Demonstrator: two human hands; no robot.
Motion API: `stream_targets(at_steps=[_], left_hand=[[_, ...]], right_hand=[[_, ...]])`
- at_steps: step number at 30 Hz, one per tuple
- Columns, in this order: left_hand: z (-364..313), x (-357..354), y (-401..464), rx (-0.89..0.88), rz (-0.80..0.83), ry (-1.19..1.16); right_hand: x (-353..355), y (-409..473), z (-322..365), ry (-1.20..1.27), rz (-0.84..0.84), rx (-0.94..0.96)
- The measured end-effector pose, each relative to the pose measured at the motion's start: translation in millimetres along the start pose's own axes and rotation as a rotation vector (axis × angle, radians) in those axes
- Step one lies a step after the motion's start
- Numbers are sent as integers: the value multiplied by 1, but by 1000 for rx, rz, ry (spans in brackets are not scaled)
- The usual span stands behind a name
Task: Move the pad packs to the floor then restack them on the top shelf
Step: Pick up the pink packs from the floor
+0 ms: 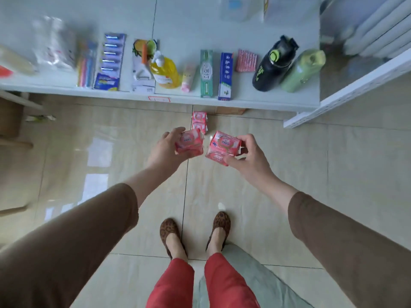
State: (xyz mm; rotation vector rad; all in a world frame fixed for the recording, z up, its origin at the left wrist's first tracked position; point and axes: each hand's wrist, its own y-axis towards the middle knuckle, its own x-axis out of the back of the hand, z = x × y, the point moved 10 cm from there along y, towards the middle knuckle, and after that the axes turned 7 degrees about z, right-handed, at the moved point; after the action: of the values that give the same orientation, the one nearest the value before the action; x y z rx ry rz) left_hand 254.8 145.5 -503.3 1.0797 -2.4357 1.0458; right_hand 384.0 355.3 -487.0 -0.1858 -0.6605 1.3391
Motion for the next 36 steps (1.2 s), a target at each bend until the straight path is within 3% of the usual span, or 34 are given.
stream_targets(at_steps=[7,15,21,30,36], left_hand=[[-240,146,-108,-221,-119,-17],[-382,241,-111,-368,-231,-4],[-447,286,-48,-440,-252,128],[-565,307,78,-510,-229,350],[-633,313,181,-461,-225,410]], right_hand=[[143,-88,239,79,-75,242],[239,-75,375,60,-201,396],[292,-28,430,19,-267,450],[380,38,450,15,-341,429],[428,110,459,54,-331,408]])
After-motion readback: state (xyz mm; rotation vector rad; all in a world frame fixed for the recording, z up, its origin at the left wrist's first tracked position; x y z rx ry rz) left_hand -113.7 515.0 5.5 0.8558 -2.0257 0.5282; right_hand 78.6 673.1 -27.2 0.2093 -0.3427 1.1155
